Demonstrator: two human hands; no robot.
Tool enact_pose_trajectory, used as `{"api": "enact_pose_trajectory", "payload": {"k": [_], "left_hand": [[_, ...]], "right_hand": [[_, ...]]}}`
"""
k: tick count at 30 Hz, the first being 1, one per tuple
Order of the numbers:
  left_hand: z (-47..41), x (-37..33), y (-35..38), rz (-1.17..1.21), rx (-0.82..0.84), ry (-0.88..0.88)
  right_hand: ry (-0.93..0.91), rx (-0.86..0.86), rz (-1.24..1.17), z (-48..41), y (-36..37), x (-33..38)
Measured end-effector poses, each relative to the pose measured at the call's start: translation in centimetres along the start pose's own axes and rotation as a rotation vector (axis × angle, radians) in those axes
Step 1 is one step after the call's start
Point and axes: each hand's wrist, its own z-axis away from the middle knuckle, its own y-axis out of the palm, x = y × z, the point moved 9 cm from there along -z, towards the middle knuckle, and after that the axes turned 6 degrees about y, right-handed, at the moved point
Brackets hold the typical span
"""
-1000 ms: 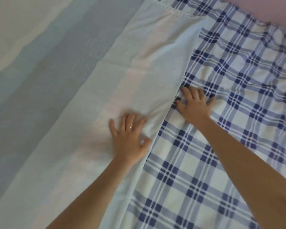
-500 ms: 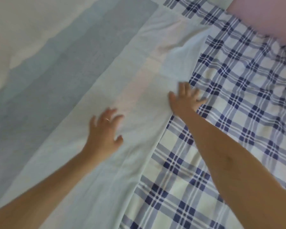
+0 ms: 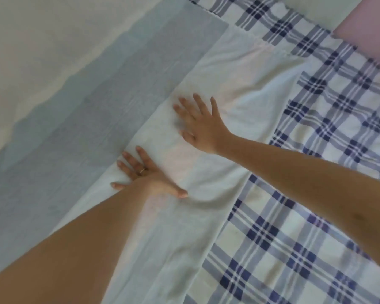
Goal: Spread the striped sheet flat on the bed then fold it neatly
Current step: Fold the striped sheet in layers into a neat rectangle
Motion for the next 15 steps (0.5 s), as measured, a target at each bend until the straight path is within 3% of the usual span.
{"api": "enact_pose_trajectory", "payload": {"k": [2, 3, 6, 7, 9, 12, 13, 15], "left_hand": [[-0.4, -0.4, 0.4, -0.015, 0.069, -0.023], [-0.5, -0.6, 0.5, -0.013, 0.079, -0.023], [-0.6, -0.3, 0.7, -0.01, 0.099, -0.048], [-0.6, -0.5, 0.8, -0.008, 0.107, -0.044], [-0.4, -0.7, 0.3, -0.021, 0.106, -0.043], [-0.3, -0.8, 0.0, -0.017, 0.118, -0.054], [-0.1, -1.0, 0.2, -0.014, 0.138, -0.054], [-0.3, -0.8, 0.4, -0.036, 0.167, -0.055]], "right_hand": [[-0.062, 0.017, 0.123, -0.7, 1.7, -3.6], [0.113, 0.089, 0.091, -0.5, 2.6, -8.3], [0.906, 0.253, -0.108, 5.8, 4.0, -23.9], [1.066, 0.31, -0.151, 8.5, 4.0, -26.4], [1.156, 0.267, -0.131, 10.0, 2.7, -27.8], [0.896, 0.039, 0.012, 5.7, -0.2, -22.1], [0.7, -0.008, -0.042, 3.8, -0.9, -18.2], [0.113, 0.014, -0.034, 0.9, 0.3, -8.4]]}}
